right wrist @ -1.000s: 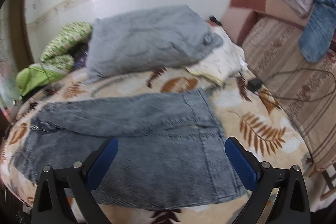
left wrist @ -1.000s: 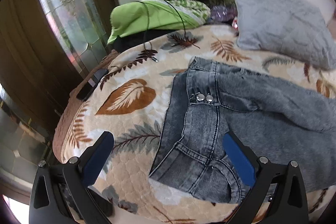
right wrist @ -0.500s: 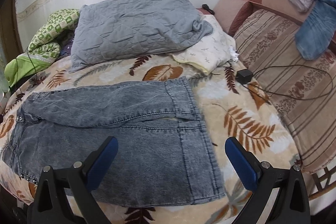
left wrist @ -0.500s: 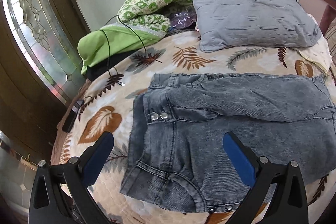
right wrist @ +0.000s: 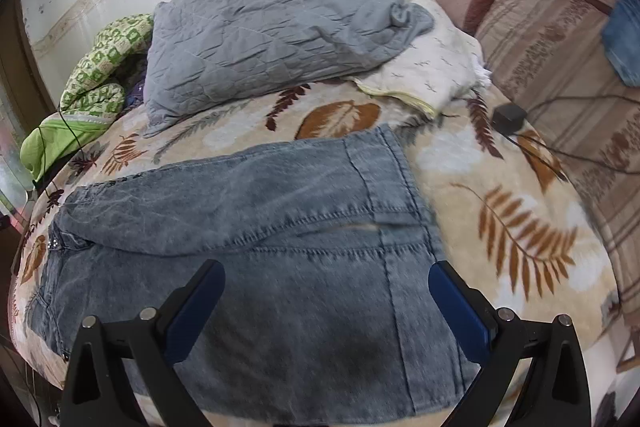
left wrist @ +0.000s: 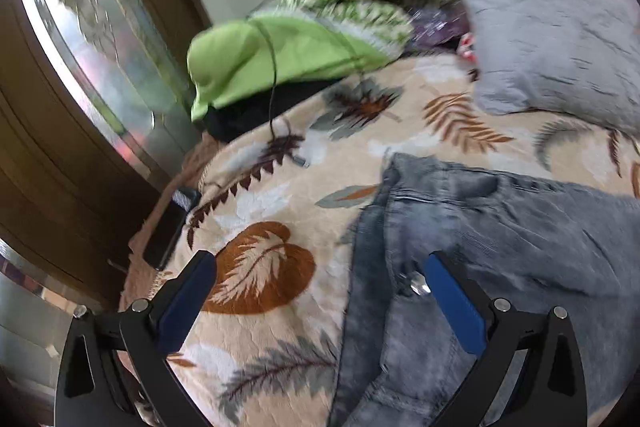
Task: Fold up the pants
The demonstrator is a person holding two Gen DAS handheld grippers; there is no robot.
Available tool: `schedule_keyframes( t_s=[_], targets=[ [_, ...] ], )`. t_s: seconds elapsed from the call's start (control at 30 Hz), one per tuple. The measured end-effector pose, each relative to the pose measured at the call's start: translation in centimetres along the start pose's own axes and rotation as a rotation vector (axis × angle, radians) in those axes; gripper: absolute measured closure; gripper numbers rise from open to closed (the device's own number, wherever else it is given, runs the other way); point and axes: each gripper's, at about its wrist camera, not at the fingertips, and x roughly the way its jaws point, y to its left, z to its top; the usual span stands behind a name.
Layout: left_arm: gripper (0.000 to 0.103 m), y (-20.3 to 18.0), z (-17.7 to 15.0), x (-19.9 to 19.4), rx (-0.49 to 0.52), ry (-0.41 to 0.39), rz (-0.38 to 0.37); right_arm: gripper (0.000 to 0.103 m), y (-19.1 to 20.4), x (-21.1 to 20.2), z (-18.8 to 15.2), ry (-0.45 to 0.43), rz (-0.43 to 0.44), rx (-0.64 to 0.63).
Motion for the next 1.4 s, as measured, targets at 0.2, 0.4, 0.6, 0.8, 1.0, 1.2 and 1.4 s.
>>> schedule_keyframes(
  t_s=[0.2, 0.4, 0.6, 0.8, 1.0, 1.2, 1.4],
  targets=[
    [0.0, -0.2, 3.1, 5.6, -0.036, 0.119, -0.108, 0.0, 0.9, 1.4, 3.1, -0.006, 0.005, -0.054],
    [0.001, -2.4, 7.3, 9.5, -0.063, 0.167, -0.165, 0.0, -2.3, 5.3, 7.3, 0.059, 0.048, 0.034],
    [0.021, -4.6, 9.1, 13.5, -0.073, 0.242, -0.216, 0.0, -7.1, 10.6, 10.7, 0.13, 0.08, 0.154],
    [0.046, -7.0, 9.2, 16.3, -0.069, 0.3, -0.273, 0.011, -9.5, 16.4, 12.4, 0.187, 0.076, 0.203],
    [0.055, -8.5, 9.1, 17.8, -0.067, 0.308, -0.27, 0.028, -10.1, 21.2, 13.1, 0.254, 0.061, 0.217],
    [0.055, -8.0, 9.2, 18.3, -0.098, 0.292, -0.28, 0.035, -9.3, 24.5, 13.1, 0.318, 0.023, 0.169],
    [0.097, -8.1, 9.2, 18.0, -0.109, 0.273, -0.329, 0.088, -6.6, 22.7, 13.1, 0.316, -0.092, 0.017]
  ],
)
